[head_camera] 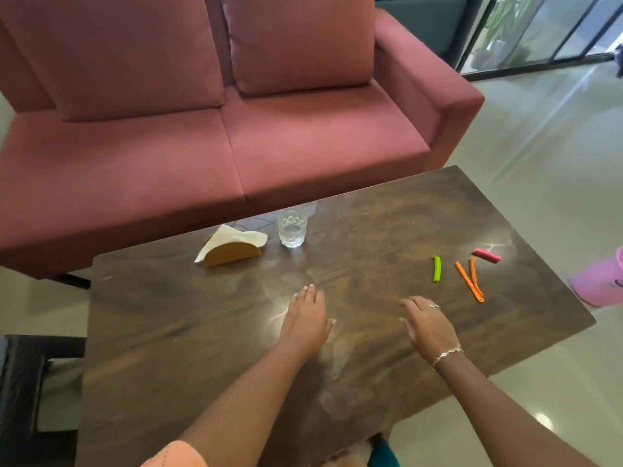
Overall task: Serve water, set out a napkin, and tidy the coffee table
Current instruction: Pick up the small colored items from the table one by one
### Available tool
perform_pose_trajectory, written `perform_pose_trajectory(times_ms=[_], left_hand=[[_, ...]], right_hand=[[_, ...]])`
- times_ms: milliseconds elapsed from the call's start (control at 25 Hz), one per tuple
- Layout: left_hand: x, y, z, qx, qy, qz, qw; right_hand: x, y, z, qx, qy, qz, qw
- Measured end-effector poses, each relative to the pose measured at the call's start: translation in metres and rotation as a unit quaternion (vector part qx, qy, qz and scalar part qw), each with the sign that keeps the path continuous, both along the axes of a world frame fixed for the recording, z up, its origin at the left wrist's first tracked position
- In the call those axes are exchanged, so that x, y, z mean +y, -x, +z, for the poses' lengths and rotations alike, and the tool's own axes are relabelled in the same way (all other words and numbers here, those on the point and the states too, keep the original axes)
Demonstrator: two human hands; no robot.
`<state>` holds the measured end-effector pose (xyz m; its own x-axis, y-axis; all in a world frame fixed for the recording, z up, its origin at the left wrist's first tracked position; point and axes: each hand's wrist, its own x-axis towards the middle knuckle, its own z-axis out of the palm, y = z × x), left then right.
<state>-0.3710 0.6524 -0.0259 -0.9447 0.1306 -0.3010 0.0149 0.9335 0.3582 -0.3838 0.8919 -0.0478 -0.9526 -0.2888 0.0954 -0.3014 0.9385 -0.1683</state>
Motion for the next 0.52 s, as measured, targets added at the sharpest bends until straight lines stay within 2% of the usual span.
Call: perform_pose_trajectory(times_ms=[160,520], left_hand=[[0.069,0.049,-0.011,-0.023,0.008,0.004,1.000],[0.215,0.150,-0.050,-0.077,0.021,0.018,0.997]], right_hand=[[0.082,0.047,-0.025,-0.022,-0.010,0.010,1.000],[0.259,0.176,-0.059,-0.100,-0.005,-0.089,0.991]])
